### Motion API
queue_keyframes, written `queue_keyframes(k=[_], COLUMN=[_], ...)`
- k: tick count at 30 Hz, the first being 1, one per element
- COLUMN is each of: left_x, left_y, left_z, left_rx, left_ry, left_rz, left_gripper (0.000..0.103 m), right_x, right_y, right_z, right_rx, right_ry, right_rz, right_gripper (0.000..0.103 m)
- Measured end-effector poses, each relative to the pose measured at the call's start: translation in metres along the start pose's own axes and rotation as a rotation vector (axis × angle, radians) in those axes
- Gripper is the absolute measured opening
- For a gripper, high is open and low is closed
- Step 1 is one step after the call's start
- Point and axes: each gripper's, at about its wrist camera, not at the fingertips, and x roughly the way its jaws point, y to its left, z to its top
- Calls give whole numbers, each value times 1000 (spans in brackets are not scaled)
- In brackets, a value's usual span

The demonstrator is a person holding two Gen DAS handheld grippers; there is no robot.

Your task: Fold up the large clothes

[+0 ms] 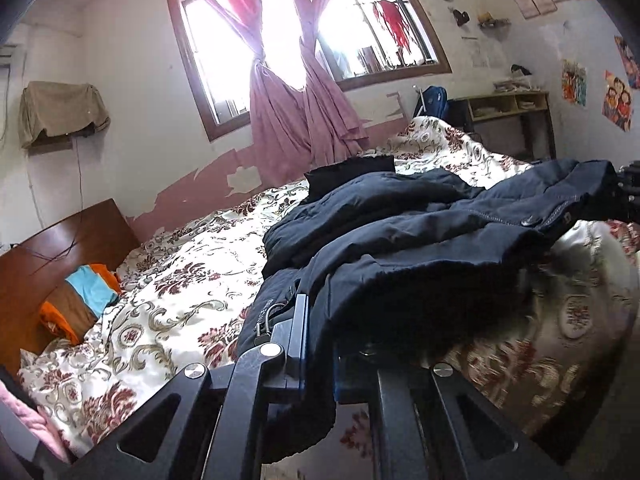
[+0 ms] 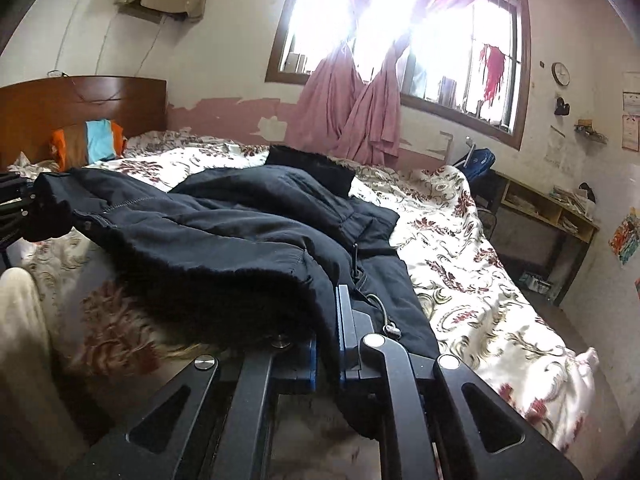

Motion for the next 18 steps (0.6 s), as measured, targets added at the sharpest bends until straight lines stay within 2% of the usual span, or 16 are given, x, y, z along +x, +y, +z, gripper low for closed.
queue_keyframes(k=[4, 8, 11, 15, 18], left_x=[-40, -77, -95, -98, -81], left_y=[10, 24, 31, 39, 42], left_z=[5, 23, 39, 59, 77], left_rx=[-29, -47, -46, -40, -23], left_ry=[-13, -76, -128, -179, -198], left_rz=[-17, -25, -21, -18, -13], left_gripper=[8, 8, 8, 7, 7], right_x=[-41, -86, -104, -104, -91], right_y=[-5, -14, -22, -29, -27], right_z=[6, 24, 39, 60, 78], right_rx=[20, 36, 52, 42, 7], right_ry=[-27, -99, -158, -212, -234], right_rz=[15, 14, 15, 12, -6], right_gripper=[6, 6, 6, 6, 6])
